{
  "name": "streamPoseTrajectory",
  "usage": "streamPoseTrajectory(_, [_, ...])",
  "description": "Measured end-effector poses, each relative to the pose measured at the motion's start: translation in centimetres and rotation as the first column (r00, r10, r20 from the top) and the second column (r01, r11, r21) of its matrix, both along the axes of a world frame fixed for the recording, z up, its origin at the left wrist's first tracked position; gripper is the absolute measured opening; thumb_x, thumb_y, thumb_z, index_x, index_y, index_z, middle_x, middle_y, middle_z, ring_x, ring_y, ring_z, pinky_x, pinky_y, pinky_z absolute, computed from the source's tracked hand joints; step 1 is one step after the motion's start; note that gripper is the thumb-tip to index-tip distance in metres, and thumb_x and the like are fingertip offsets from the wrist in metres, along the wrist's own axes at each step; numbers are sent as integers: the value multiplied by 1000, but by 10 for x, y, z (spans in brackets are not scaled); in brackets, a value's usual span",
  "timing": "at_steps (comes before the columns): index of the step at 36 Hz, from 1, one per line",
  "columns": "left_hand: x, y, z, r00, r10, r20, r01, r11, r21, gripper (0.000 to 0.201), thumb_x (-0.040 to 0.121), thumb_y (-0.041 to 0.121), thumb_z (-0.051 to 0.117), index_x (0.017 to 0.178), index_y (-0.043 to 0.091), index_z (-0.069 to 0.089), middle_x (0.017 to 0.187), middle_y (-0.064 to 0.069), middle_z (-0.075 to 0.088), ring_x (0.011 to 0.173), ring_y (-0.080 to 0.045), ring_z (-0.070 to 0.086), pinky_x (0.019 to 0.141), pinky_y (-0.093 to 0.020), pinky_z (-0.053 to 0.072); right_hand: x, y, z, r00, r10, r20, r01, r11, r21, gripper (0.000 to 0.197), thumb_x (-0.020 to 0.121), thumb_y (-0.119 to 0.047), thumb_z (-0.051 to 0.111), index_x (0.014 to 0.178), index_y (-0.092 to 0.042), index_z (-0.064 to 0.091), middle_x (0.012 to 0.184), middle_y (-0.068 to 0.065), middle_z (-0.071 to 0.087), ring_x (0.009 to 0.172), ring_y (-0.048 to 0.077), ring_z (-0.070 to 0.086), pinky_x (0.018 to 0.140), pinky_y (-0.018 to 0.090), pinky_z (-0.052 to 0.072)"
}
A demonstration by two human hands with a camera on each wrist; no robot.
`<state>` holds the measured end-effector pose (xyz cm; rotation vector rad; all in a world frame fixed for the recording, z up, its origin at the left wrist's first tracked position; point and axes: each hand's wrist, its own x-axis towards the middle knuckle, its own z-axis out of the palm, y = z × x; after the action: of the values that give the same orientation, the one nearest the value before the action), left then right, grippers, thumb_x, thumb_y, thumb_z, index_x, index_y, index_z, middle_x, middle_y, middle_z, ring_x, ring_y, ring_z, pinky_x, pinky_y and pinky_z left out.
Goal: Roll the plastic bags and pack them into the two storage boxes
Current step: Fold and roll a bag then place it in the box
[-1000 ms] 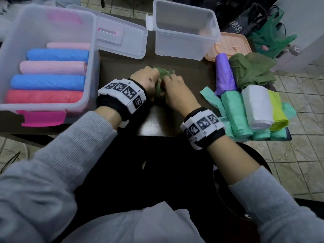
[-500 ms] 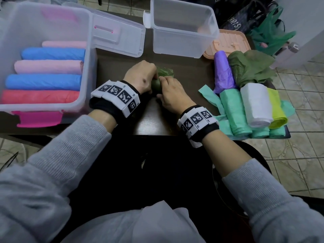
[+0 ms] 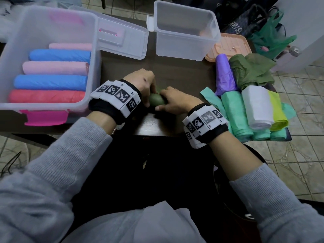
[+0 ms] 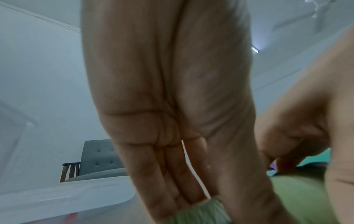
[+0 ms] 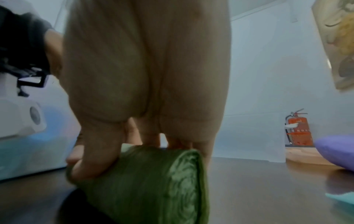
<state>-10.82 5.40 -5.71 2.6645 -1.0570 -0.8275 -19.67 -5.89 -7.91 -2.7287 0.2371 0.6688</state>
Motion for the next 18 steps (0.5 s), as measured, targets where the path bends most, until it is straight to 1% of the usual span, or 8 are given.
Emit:
streamPoseTrajectory(3, [0, 2, 3, 999, -33, -39, 34, 999, 41, 53, 54, 12, 87, 104, 22, 73, 85, 0, 69, 73, -15, 60, 67, -24, 48, -2, -4, 8, 999, 13, -52, -14, 1000, -22, 56, 87, -46, 60, 133, -16, 49, 136, 10, 36, 128, 26, 32, 104, 39, 33])
streamPoseTrajectory(6, [-1, 3, 6, 996, -54, -66, 58, 996, 61, 50, 55, 12, 86, 102, 23, 73, 86, 1, 70, 75, -14, 61, 68, -25, 49, -2, -5, 9, 997, -30, -66, 29, 1000, -8, 67, 77, -53, 68, 132, -20, 48, 139, 4, 33, 128, 23, 33, 105, 39, 36])
streamPoseTrajectory(8, [-2, 4, 8, 995, -66, -69, 70, 996, 61, 48, 56, 13, 85, 102, 22, 74, 89, 0, 71, 76, -14, 60, 69, -26, 50, -2, -4, 5, 997, -64, -39, 65, 998, 22, 85, 69, -53, 75, 138, -22, 37, 139, 5, 34, 130, 23, 31, 105, 40, 34])
streamPoseTrajectory(10, [-2, 4, 9, 996, -59, -66, 63, 996, 63, 48, 57, 15, 86, 103, 22, 73, 81, 5, 67, 75, -13, 59, 68, -24, 49, -2, -2, 2, 996, -85, -14, 86, 995, 48, 103, 64, -52, 79, 145, -22, 24, 141, 6, 32, 134, 24, 26, 107, 42, 31])
streamPoseTrajectory(11, [-2, 4, 9, 996, -54, -65, 58, 996, 66, 49, 56, 15, 86, 103, 22, 73, 77, 8, 65, 74, -13, 58, 69, -25, 50, -2, 0, 0, 997, -80, -9, 80, 996, 39, 106, 62, -53, 80, 146, -21, 24, 139, 6, 33, 133, 24, 26, 107, 41, 31])
streamPoseTrajectory(13, [-2, 4, 9, 997, -49, -66, 54, 996, 69, 50, 55, 14, 87, 103, 22, 73, 77, 9, 64, 77, -14, 60, 74, -28, 52, -1, 2, -3, 997, -71, -6, 71, 997, 8, 102, 60, -55, 81, 142, -20, 31, 132, 6, 39, 129, 23, 30, 103, 38, 34])
streamPoseTrajectory(15, [-2, 3, 10, 997, -49, -67, 54, 996, 67, 51, 54, 13, 87, 103, 21, 74, 84, 5, 67, 81, -16, 62, 76, -30, 53, -1, 3, -3, 997, -75, 6, 75, 997, 3, 95, 59, -54, 82, 135, -17, 38, 128, 6, 44, 124, 22, 33, 97, 35, 36])
streamPoseTrajectory(18, [-2, 3, 9, 997, -47, -59, 51, 997, 66, 52, 53, 12, 88, 102, 21, 74, 87, 3, 68, 86, -17, 64, 78, -32, 55, -1, 4, -1, 999, -49, 14, 49, 999, 5, 78, 62, -52, 81, 123, -14, 49, 114, 5, 43, 117, 23, 37, 87, 31, 37])
